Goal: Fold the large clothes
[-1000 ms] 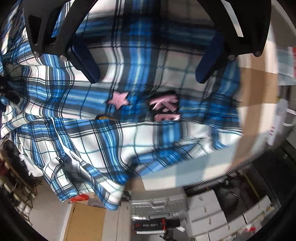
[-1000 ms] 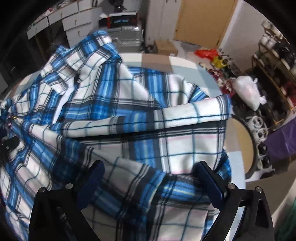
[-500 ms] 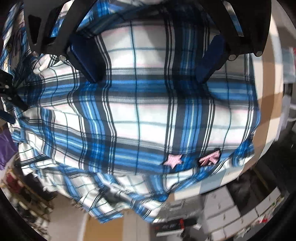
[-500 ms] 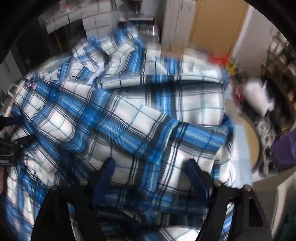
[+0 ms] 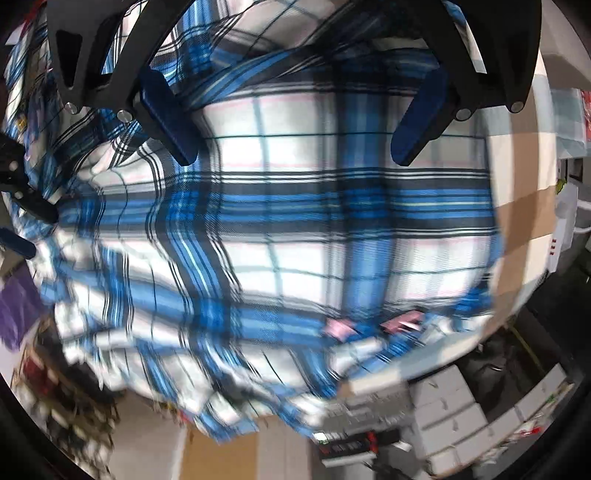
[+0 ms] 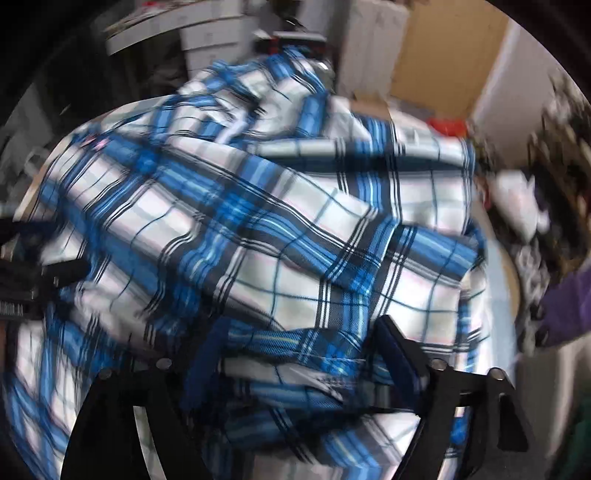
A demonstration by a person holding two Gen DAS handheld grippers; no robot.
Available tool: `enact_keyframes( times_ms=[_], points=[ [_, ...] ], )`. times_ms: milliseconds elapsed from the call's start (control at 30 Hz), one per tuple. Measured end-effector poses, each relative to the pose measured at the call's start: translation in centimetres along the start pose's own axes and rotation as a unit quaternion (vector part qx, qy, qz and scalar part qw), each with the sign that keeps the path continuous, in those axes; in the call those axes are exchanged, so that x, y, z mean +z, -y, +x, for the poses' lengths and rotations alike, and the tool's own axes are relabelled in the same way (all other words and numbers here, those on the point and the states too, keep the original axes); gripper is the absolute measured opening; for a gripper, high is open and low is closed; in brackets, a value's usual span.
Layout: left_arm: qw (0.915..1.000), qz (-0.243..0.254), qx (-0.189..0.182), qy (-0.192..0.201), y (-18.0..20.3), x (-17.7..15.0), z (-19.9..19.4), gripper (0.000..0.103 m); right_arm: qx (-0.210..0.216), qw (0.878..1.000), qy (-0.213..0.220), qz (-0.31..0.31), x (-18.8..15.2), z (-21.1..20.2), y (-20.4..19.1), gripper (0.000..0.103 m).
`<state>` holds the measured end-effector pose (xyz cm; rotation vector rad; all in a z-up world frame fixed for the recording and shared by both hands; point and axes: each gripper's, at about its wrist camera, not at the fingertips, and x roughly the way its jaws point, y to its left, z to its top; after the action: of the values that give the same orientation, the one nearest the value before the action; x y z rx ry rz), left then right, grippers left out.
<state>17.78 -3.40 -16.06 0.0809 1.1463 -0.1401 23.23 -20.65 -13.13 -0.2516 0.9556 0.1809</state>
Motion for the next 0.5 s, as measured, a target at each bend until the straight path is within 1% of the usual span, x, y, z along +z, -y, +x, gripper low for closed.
enact_keyframes(
  times_ms=[33,67,100,133,167,200,233,267,300,333,400,433,467,500],
  points=[
    [0.9999,-0.014,-0.006,0.002,-0.8,-0.3,0.3,0.102,-0.004,1.000,0.016,0.016,0.0,-0.7,0.8,0.075],
    [0.9996,-0.026,-0.007,-0.011,-1.4,-0.6,1.1,0.102,-0.006,0.999,0.022,0.034,-0.1,-1.0,1.5,0.076],
    [0.9986,-0.037,-0.008,-0.035,-2.2,-0.9,2.4,0.101,-0.012,0.998,0.020,0.051,-0.3,-0.9,2.3,0.077],
    [0.9997,-0.019,0.002,-0.014,-2.3,-1.0,2.4,0.102,-0.018,0.998,0.010,0.060,-0.3,-0.3,2.9,0.077],
    [0.9999,-0.005,0.009,-0.009,-2.0,-1.4,2.5,0.102,-0.020,0.998,-0.011,0.065,-0.7,0.7,3.3,0.076],
    [0.9998,-0.003,0.011,-0.014,-2.0,-1.8,2.8,0.102,-0.018,0.997,-0.036,0.066,-1.1,1.8,3.4,0.076],
    [0.9999,-0.010,0.008,-0.008,-2.2,-2.0,2.5,0.102,-0.011,0.997,-0.044,0.070,-1.6,2.3,3.6,0.075],
    [0.9998,-0.017,0.002,0.006,-2.7,-2.8,1.0,0.102,-0.009,0.996,-0.034,0.079,-1.9,1.8,3.8,0.077],
    [0.9993,-0.026,-0.011,0.026,-3.3,-3.1,0.1,0.102,0.000,0.996,-0.036,0.087,-2.1,1.4,4.0,0.077],
    [0.9984,-0.035,-0.021,0.038,-3.6,-3.4,-0.8,0.102,0.017,0.995,-0.036,0.095,-2.2,0.9,4.2,0.077],
    [0.9967,-0.047,-0.032,0.057,-4.2,-3.8,-2.2,0.102,0.045,0.994,-0.009,0.099,-2.7,-1.3,4.2,0.077],
    [0.9959,-0.053,-0.032,0.066,-4.3,-3.6,-2.9,0.102,0.043,0.994,0.011,0.097,-2.8,-2.4,4.5,0.077],
    [0.9956,-0.059,-0.025,0.068,-4.7,-3.5,-3.3,0.102,0.035,0.994,0.026,0.099,-3.2,-3.9,3.6,0.079],
    [0.9960,-0.065,-0.016,0.060,-4.5,-2.1,-3.9,0.102,0.026,0.994,0.034,0.105,-3.5,-4.6,3.7,0.088]
  ],
)
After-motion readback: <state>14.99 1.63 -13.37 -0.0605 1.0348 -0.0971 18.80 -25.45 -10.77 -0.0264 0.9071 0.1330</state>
